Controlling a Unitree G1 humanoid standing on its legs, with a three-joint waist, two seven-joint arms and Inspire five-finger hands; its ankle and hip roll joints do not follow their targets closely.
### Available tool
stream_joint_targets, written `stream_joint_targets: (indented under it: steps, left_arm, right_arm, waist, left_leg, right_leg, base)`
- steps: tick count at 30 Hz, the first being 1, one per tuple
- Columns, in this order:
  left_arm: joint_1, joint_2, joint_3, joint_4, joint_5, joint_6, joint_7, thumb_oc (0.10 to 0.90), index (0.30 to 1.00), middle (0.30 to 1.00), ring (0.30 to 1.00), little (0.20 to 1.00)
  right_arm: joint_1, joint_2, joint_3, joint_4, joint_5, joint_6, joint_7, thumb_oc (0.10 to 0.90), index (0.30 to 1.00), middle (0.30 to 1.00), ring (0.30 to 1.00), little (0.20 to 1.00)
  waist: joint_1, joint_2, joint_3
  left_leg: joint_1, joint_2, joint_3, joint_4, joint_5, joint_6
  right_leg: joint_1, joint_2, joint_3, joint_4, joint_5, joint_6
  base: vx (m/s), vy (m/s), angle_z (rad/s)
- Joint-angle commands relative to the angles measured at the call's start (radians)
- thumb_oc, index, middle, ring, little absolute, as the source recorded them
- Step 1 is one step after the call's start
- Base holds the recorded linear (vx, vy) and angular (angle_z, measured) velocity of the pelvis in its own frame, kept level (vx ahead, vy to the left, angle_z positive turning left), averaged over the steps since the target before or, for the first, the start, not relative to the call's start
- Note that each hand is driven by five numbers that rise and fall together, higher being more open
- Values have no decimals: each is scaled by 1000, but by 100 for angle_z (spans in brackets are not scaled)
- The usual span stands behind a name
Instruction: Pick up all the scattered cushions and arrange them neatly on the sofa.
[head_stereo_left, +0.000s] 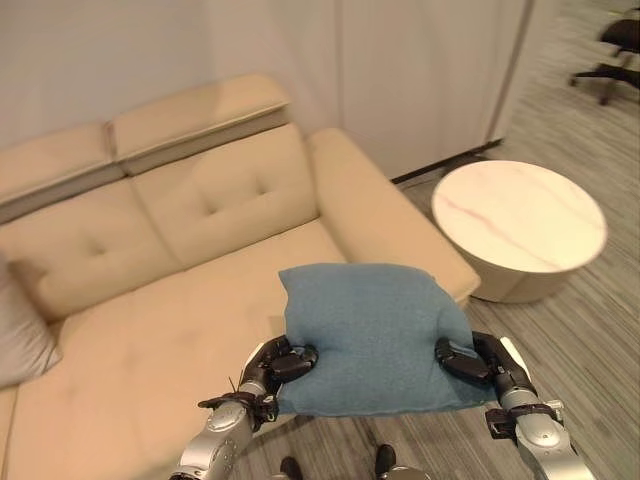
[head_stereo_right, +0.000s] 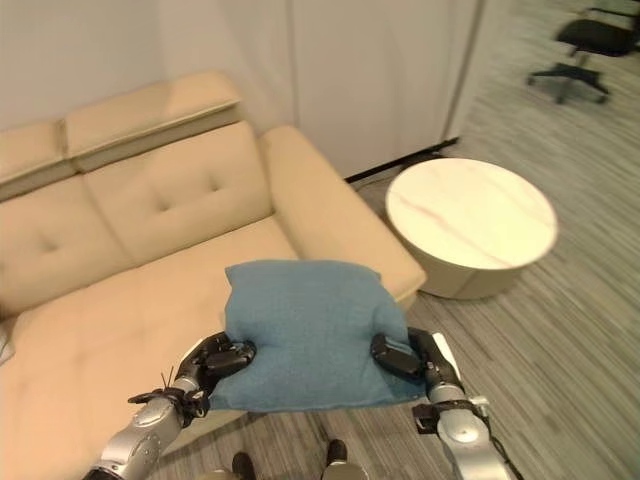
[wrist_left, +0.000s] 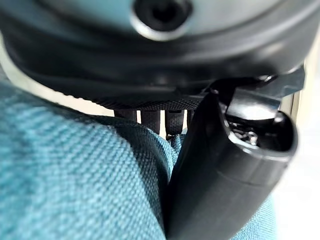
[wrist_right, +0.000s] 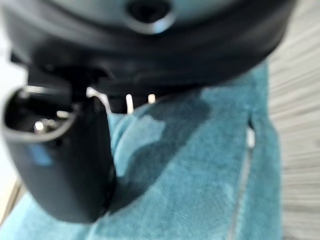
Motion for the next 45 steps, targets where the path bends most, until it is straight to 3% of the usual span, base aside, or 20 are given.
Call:
stream_joint_targets:
  steps: [1, 3, 4, 5, 6, 7, 11, 15, 16, 19, 21, 25, 28, 29, 30, 31, 32, 34, 41, 45]
  left_arm:
    - [-77, 5, 42, -177, 2, -113, -55, 400, 300, 300, 300, 300]
    - [-74, 8, 49, -173, 0, -106, -60, 400, 300, 300, 300, 300]
    - [-74, 8, 56, -165, 5, -101, -57, 400, 300, 300, 300, 300]
    - [-74, 9, 57, -165, 5, -101, -57, 400, 300, 300, 300, 300]
    - [-80, 12, 64, -165, 7, -98, -53, 400, 300, 300, 300, 300]
    - [-84, 18, 68, -161, 12, -97, -51, 400, 300, 300, 300, 300]
    - [-91, 31, 81, -149, 43, -93, -44, 400, 300, 300, 300, 300]
    - [-106, 35, 86, -137, 60, -95, -49, 400, 300, 300, 300, 300]
    - [-119, 39, 87, -137, 80, -101, -52, 400, 300, 300, 300, 300]
    - [-158, 47, 83, -123, 127, -111, -50, 400, 300, 300, 300, 300]
    - [-179, 50, 78, -119, 140, -113, -48, 400, 300, 300, 300, 300]
    - [-402, 79, 26, -43, 137, -142, 12, 400, 300, 300, 300, 300]
    - [-682, 107, -37, 37, 177, -184, 127, 400, 300, 300, 300, 300]
    - [-683, 107, -37, 38, 177, -184, 127, 400, 300, 300, 300, 300]
    - [-958, 145, -108, 131, 205, -222, 210, 400, 300, 300, 300, 300]
    - [-966, 146, -106, 137, 204, -225, 209, 400, 300, 300, 300, 300]
    - [-1150, 168, -123, 210, 192, -252, 292, 400, 300, 300, 300, 300]
    - [-1258, 195, -105, 203, 191, -294, 374, 400, 300, 300, 300, 300]
    - [-1271, 277, 8, 200, 138, -390, 466, 400, 300, 300, 300, 300]
    - [-1373, 317, -68, 393, 114, -362, 440, 400, 300, 300, 300, 300]
  right_arm:
    - [-128, 39, 76, -212, -22, -156, 23, 400, 300, 300, 300, 300]
    - [-132, 51, 90, -209, -42, -154, 36, 400, 300, 300, 300, 300]
    - [-138, 52, 100, -210, -73, -151, 42, 400, 300, 300, 300, 300]
    - [-138, 52, 100, -210, -73, -150, 42, 400, 300, 300, 300, 300]
    - [-153, 47, 108, -214, -101, -152, 44, 400, 300, 300, 300, 300]
    - [-156, 47, 108, -217, -106, -145, 48, 400, 300, 300, 300, 300]
    - [-140, 56, 94, -235, -117, -152, 51, 400, 300, 300, 300, 300]
    - [-133, 58, 95, -235, -120, -148, 66, 400, 300, 300, 300, 300]
    - [-134, 50, 92, -225, -136, -141, 67, 400, 300, 300, 300, 300]
    - [-151, 27, 90, -200, -180, -135, 66, 400, 300, 300, 300, 300]
    - [-170, 10, 91, -183, -205, -134, 56, 400, 300, 300, 300, 300]
    - [-456, -101, 170, -16, -200, -109, -22, 400, 300, 300, 300, 300]
    - [-743, -194, 251, 90, -182, -93, -110, 400, 300, 300, 300, 300]
    - [-745, -194, 251, 91, -182, -94, -110, 400, 300, 300, 300, 300]
    - [-999, -249, 315, 196, -129, -92, -200, 400, 300, 300, 300, 300]
    - [-1011, -249, 319, 204, -127, -95, -201, 400, 300, 300, 300, 300]
    - [-1206, -259, 357, 272, -104, -90, -279, 400, 300, 300, 300, 300]
    - [-1331, -260, 359, 307, -113, -91, -370, 400, 300, 300, 300, 300]
    - [-1390, -273, 320, 359, -171, -124, -511, 400, 300, 300, 300, 300]
    - [-1490, -318, 411, 527, -127, -122, -500, 400, 300, 300, 300, 300]
  waist:
    - [26, -8, -98]
    - [35, -25, -110]
    - [38, -38, -112]
    - [39, -40, -112]
    - [36, -42, -106]
    - [32, -37, -100]
    - [9, -22, -87]
    - [-15, -19, -92]
    - [-33, -33, -88]
    - [-41, -66, -94]
    - [-36, -73, -100]
    - [-16, -81, -110]
    - [0, -79, -52]
    - [-1, -79, -53]
    - [3, -71, -1]
    - [0, -71, -2]
    - [0, -61, 18]
    - [-2, -49, 23]
    - [-4, -35, 28]
    - [-3, -35, 42]
  left_leg:
    - [-5, 25, -16, -92, 60, -22]
    - [-8, -1, -21, -57, 35, 0]
    - [12, -30, -19, -39, -2, 36]
    - [12, -32, -18, -38, -3, 38]
    - [32, -56, -23, -24, -31, 68]
    - [44, -63, -31, -19, -46, 84]
    - [107, -79, -70, -20, -85, 107]
    - [154, -85, -117, -53, -96, 83]
    - [191, -96, -158, -64, -115, 64]
    - [222, -116, -212, -79, -127, 52]
    - [224, -117, -215, -85, -126, 50]
    - [183, -103, -264, -127, -87, 24]
    - [73, -94, -297, -128, -50, 6]
    - [71, -94, -297, -127, -50, 6]
    - [-13, -92, -318, -126, -23, -4]
    - [-23, -95, -319, -126, -17, -3]
    - [-87, -100, -322, -135, 12, -7]
    - [-130, -105, -319, -151, 31, -11]
    - [-233, -113, -291, -136, 30, -17]
    - [-314, -118, -283, -122, 48, -26]
  right_leg:
    - [190, -47, -38, -10, -92, 170]
    - [196, -86, -40, 44, -85, 180]
    - [178, -134, -34, 175, -21, 195]
    - [176, -136, -32, 178, -22, 197]
    - [165, -171, -20, 273, 64, 209]
    - [149, -182, -3, 356, 91, 203]
    - [57, -190, 55, 493, 98, 180]
    - [8, -192, 37, 323, 57, 164]
    - [-25, -166, 74, 151, 42, 173]
    - [-11, -133, 154, 38, 80, 209]
    - [2, -130, 155, 21, 72, 207]
    - [4, -105, 138, -31, 83, 199]
    - [-65, -99, 119, -41, 93, 195]
    - [-66, -99, 118, -40, 93, 195]
    - [-145, -97, 124, -22, 95, 191]
    - [-153, -99, 123, -23, 100, 191]
    - [-221, -95, 128, -8, 110, 189]
    - [-265, -94, 130, -6, 117, 189]
    - [-368, -106, 147, -3, 134, 197]
    - [-445, -118, 151, 4, 149, 203]
  base:
    - [229, 205, 21]
    - [262, 259, 7]
    - [225, 244, 3]
    - [236, 297, 14]
    - [136, 209, 22]
    - [192, 269, 40]
    - [170, 114, 50]
    - [221, -67, 49]
    - [339, -141, 45]
    - [245, -99, 70]
    - [148, -86, 84]
    - [82, -113, 39]
    - [-200, -66, 24]
    - [-314, -21, 25]
    - [-228, -6, 14]
    - [-338, 22, 14]
    - [-147, 49, 12]
    - [-80, 64, 9]
    - [-8, 52, -5]
    - [-46, 22, 0]
